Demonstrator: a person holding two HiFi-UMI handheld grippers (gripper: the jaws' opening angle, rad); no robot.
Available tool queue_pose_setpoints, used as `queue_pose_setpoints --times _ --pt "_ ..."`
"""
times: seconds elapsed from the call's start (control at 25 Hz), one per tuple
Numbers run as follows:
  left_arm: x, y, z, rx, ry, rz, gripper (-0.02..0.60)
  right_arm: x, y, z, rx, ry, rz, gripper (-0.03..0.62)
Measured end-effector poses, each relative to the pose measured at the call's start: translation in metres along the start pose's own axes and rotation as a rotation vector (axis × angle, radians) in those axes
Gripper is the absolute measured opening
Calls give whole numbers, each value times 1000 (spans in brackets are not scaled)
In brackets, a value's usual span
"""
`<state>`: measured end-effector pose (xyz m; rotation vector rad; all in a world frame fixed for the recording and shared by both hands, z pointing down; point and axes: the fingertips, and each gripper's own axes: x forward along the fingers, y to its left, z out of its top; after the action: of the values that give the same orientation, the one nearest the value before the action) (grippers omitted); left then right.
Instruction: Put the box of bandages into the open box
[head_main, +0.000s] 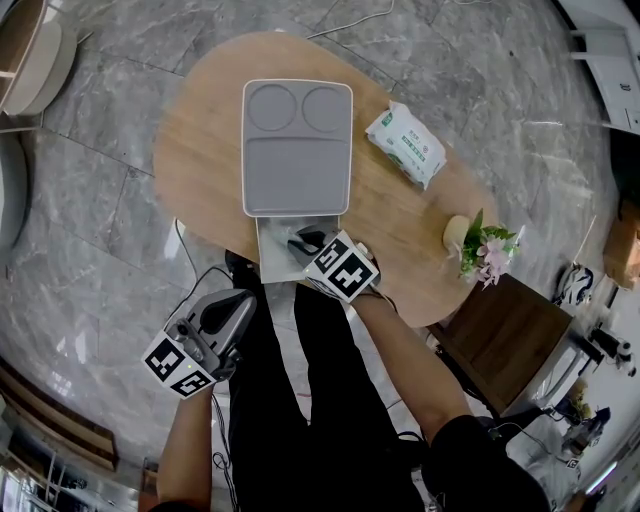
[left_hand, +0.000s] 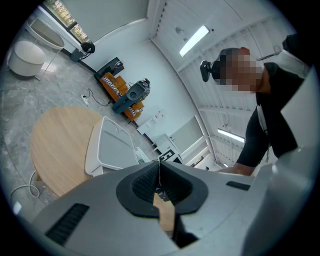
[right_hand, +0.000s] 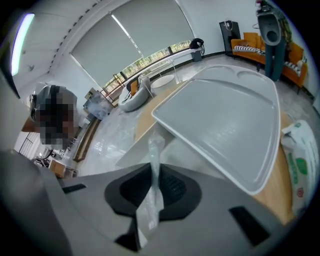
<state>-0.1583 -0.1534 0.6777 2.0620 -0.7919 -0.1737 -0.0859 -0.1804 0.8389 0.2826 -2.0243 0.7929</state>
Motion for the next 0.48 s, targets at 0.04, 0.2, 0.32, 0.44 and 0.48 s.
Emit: queue_pose_setpoints --times 0.04,0.2,0.32,0.44,0.48 --pt "0 0 -1 -2 -2 0 18 1 -1 0 -13 6 -18 40" --pt "0 0 -4 -11 -3 -2 18 1 -6 0 -82 51 -91 53" --pt "2 -1 -7 -15 -2 -8 18 4 -12 0 -132 76 -157 73" --pt "4 -3 -10 -21 -3 -14 18 7 -15 1 -171 97 -212 99" --pt "4 -3 -10 -23 -3 -15 18 8 -16 1 -180 105 -227 108"
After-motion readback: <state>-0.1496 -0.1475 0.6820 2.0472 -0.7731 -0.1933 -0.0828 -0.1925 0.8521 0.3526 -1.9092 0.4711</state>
